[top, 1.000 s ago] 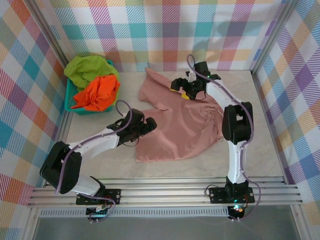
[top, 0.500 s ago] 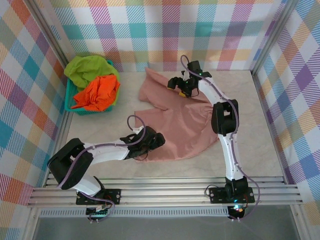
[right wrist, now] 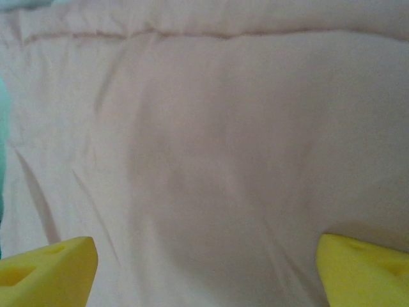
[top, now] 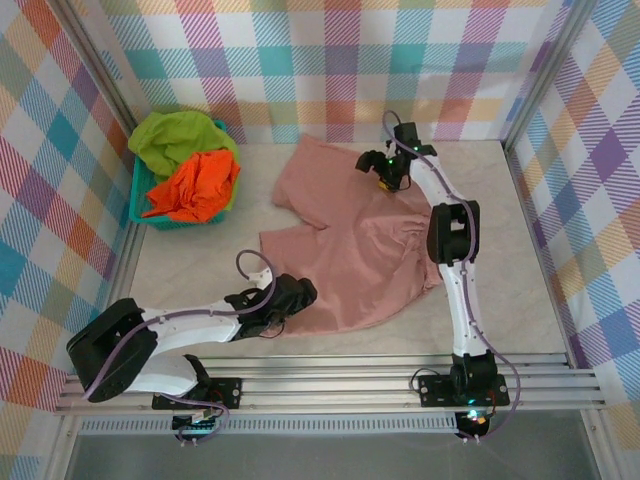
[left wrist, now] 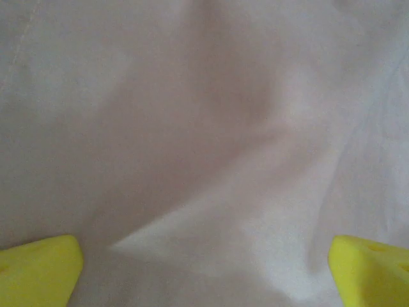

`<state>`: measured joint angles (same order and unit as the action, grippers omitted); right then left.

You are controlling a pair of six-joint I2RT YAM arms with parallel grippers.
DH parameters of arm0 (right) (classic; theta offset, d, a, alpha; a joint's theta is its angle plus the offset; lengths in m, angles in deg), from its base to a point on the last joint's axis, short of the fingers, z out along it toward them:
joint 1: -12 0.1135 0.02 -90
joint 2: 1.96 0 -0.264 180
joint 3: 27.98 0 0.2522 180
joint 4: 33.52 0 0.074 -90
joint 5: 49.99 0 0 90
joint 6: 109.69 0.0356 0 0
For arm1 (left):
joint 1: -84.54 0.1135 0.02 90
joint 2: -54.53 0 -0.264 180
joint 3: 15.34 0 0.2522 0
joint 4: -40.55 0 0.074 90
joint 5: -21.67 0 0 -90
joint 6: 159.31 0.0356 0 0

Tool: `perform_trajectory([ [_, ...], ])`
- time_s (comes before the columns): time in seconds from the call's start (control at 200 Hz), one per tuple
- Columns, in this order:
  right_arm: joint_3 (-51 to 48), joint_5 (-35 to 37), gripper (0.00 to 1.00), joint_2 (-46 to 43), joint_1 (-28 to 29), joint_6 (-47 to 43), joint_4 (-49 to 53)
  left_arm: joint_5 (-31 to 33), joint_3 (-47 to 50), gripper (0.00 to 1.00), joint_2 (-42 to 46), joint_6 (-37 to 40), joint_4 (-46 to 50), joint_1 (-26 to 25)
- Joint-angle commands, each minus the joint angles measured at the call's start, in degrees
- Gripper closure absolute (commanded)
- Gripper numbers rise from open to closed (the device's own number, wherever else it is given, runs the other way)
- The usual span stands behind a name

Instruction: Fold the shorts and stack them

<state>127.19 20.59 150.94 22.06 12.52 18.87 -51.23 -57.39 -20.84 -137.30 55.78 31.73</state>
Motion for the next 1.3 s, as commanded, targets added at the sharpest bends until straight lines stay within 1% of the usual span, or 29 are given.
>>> perform_trajectory([
  [0.0, 3.3, 1.4, 0.12, 1.8, -1.2, 2.3, -0.2, 0.6, 4.6, 0.00, 0.6, -3.9, 10.2, -1.2],
  [0.085, 3.4, 0.8, 0.12, 2.0, -2.1, 3.3, -0.6, 1.1, 5.9, 0.00, 2.9, -4.9, 11.5, -1.4],
  [0.195, 4.7, -3.3, 0.11, 1.3, -2.6, 2.7, -0.5, 2.1, 6.8, 0.00, 8.1, -4.6, 12.1, -1.4],
  [0.28, 3.9, -6.0, 0.09, -2.0, -2.4, 1.3, 0.2, 4.3, 5.4, 0.00, 14.2, -4.3, 13.9, -1.4],
  [0.345, 0.0, -7.6, 0.08, -7.4, -2.3, -0.3, 0.5, 6.4, 3.3, 0.00, 19.2, -3.5, 19.3, -1.4],
  [0.4, -6.5, -7.7, 0.08, -13.6, -2.1, -1.2, -0.6, 8.2, 0.9, 0.00, 23.1, -3.3, 24.2, -1.4],
  [0.495, -23.2, -6.5, 0.08, -26.7, -2.1, -0.5, -7.6, 9.9, -2.4, 0.00, 29.2, -4.5, 32.8, -1.1],
  [0.54, -32.3, -5.1, 0.09, -33.1, -2.1, 0.4, -11.2, 10.0, -3.5, 0.00, 31.7, -6.3, 37.3, -0.8],
  [0.615, -46.1, -3.6, 0.11, -42.9, -2.1, 2.5, -17.3, 9.1, -4.0, 0.04, 34.6, -9.9, 43.6, -0.5],
  [0.66, -51.2, -2.6, 0.12, -46.7, -2.0, 3.2, -18.2, 7.5, -3.6, 0.04, 35.8, -11.5, 45.8, -0.4],
  [0.71, -56.5, -1.4, 0.14, -50.8, -2.1, 4.0, -17.8, 5.8, -2.8, 0.04, 36.6, -13.9, 47.8, -0.4],
  [0.8, -64.3, -1.6, 0.15, -56.3, -2.4, 4.2, -16.4, 2.2, -0.5, 0.08, 37.8, -17.1, 47.9, -0.4],
  [0.905, -73.2, -2.3, 0.16, -62.3, -2.3, 4.4, -16.8, -0.1, 1.5, 0.13, 38.1, -19.8, 46.2, -0.4],
  [0.995, -80.0, -2.1, 0.17, -67.5, -2.3, 4.7, -17.1, -1.5, 2.3, 0.21, 36.6, -21.3, 44.9, -0.4],
  [1.135, -86.6, -0.8, 0.19, -74.2, -2.7, 4.9, -16.3, -4.6, 3.4, 0.33, 32.6, -24.0, 42.6, -0.4],
  [1.295, -91.0, 0.5, 0.22, -80.0, -3.1, 5.3, -14.4, -5.7, 3.0, 0.38, 27.8, -24.4, 42.1, -0.4],
])
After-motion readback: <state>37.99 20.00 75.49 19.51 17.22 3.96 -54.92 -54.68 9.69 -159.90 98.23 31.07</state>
